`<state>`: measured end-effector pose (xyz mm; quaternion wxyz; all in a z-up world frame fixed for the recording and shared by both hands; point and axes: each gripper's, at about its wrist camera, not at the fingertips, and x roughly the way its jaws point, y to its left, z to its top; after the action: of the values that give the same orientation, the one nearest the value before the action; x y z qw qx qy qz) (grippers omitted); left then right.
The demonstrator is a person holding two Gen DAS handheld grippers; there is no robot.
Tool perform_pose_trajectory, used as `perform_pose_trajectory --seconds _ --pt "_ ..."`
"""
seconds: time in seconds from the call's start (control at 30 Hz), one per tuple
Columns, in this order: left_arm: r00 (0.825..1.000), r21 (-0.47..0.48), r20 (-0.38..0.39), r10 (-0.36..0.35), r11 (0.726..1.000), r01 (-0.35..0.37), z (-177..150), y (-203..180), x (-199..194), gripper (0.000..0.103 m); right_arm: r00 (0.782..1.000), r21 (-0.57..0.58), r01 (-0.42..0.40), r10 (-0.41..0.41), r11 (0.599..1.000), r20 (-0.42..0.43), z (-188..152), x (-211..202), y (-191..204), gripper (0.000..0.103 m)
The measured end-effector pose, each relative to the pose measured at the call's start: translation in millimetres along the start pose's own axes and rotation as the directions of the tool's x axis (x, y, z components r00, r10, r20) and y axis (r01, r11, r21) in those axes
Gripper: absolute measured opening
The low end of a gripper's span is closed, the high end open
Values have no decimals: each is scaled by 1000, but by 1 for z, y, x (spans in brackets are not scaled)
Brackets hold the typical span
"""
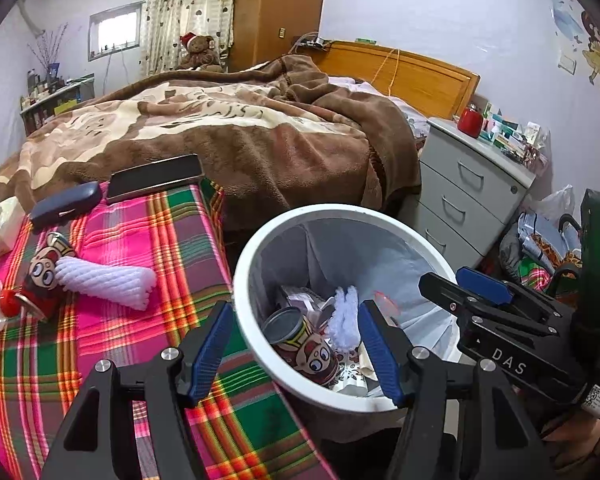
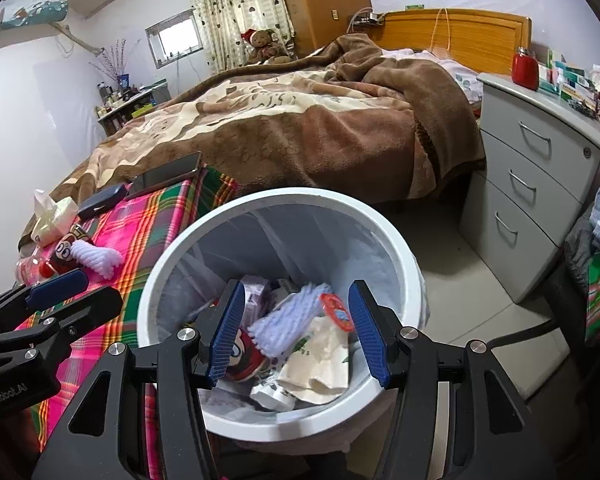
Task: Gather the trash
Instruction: 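Open both grippers to drop the can and cup into the bin, then move both tools back over the cloth toward the Coca-Cola bottle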
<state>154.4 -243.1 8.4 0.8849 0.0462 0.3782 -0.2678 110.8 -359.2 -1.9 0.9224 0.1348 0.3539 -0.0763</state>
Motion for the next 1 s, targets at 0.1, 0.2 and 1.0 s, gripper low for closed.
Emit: perform_pose_trajectory --seconds 0.1,0.2,1.0 --pt "1000 -7 8 10 1000 -10 -3 6 -8 64 1000 -3 -7 7 1000 8 0 -3 5 56" --pt "1000 -12 17 25 1000 -25 -6 12 -16 64 1000 -6 -14 14 1000 12 -1 -5 11 56" --pt "986 -121 72 148 983 -139 -37 101 -77 64 992 -128 -121 124 984 17 -9 -8 92 56"
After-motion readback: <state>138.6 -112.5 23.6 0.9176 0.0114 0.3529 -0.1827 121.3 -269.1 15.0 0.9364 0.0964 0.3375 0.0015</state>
